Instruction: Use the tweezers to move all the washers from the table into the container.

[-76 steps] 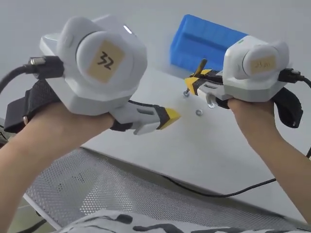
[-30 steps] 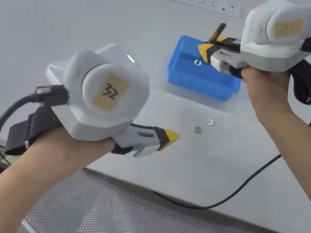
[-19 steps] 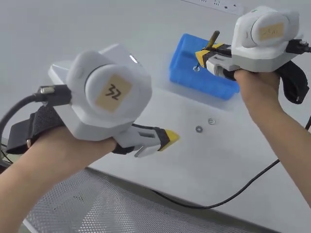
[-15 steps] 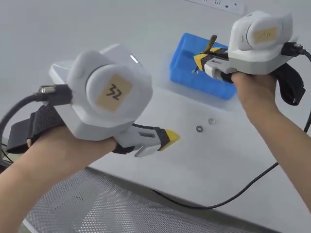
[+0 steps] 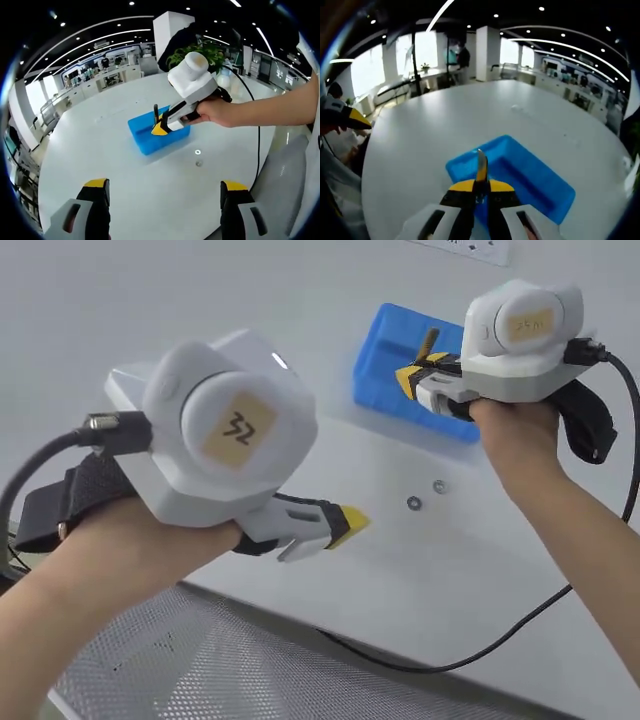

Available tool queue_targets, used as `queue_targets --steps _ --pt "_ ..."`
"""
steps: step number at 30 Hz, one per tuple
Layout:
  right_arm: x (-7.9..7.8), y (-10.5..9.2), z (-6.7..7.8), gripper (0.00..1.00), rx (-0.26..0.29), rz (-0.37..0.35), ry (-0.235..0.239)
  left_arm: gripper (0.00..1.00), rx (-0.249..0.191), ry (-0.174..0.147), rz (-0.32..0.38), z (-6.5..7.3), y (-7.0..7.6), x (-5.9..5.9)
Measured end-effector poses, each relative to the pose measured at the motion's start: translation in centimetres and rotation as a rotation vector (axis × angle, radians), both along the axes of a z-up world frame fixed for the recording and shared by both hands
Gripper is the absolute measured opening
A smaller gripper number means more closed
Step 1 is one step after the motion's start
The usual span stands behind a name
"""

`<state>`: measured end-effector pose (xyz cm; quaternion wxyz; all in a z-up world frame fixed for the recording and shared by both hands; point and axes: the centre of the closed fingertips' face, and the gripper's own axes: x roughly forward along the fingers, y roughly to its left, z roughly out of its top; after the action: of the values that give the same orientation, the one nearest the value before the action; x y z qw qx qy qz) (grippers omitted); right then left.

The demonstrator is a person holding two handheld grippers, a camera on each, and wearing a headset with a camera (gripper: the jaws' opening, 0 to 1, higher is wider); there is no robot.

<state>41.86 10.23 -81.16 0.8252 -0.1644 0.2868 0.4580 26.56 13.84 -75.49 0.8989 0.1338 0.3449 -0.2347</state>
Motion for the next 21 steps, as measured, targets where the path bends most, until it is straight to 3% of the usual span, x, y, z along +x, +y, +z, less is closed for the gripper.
queue_targets --steps 21 --pt "0.43 0.32 -0.32 0.05 0.016 0.001 0.012 0.93 0.014 0.000 -0.014 -0.04 -0.11 0.09"
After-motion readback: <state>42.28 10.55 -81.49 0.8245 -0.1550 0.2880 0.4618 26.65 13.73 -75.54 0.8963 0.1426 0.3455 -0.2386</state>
